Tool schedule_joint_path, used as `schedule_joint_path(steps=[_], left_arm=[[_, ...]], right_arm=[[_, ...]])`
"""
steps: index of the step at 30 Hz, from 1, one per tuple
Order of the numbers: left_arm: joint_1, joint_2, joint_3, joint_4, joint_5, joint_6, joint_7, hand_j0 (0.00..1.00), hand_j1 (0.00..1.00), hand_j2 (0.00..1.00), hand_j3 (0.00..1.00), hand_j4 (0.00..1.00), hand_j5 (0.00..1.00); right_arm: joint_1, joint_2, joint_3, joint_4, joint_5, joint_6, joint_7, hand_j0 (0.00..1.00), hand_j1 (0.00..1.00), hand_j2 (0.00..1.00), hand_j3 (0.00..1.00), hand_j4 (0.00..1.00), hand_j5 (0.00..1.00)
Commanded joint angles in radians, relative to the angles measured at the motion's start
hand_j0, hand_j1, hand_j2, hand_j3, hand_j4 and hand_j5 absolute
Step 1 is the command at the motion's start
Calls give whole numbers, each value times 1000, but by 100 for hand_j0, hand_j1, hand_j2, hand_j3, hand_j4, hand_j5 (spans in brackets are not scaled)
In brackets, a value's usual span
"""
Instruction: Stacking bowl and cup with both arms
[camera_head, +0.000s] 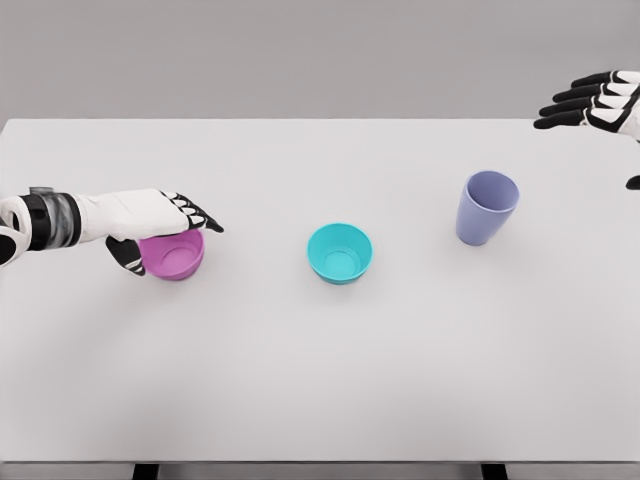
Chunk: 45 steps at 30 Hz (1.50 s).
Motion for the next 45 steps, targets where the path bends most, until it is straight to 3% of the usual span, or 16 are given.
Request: schedule_joint_path(steps=[1, 13, 28, 36, 42, 45], left_arm=[[0, 0, 0, 2, 2, 0, 0, 100, 100, 100, 100, 100, 100], [9, 3, 1, 3, 2, 1, 0, 100, 100, 100, 100, 100, 100], [20, -32, 1, 66, -18, -2, 0, 100, 100, 100, 100, 100, 100], [20, -41, 3, 66, -33, -8, 0, 74, 74, 74, 74, 74, 74], [18, -36, 12, 54, -24, -11, 0, 67, 67, 67, 67, 67, 67], [15, -29, 20, 9, -18, -13, 0, 66, 66, 66, 66, 66, 66]], right_arm=[[0, -3, 2, 0, -6, 3, -1, 100, 100, 100, 100, 100, 100], [-29, -5, 0, 0, -4, 3, -1, 100, 100, 100, 100, 100, 100], [-29, -39, 0, 0, -6, 3, -1, 100, 100, 100, 100, 100, 100], [-31, -39, 0, 0, -6, 3, -1, 100, 100, 100, 100, 100, 100], [-54, -39, -1, 0, -6, 3, -1, 100, 100, 100, 100, 100, 100], [-40, -39, 0, 0, -6, 3, -1, 100, 100, 100, 100, 100, 100]])
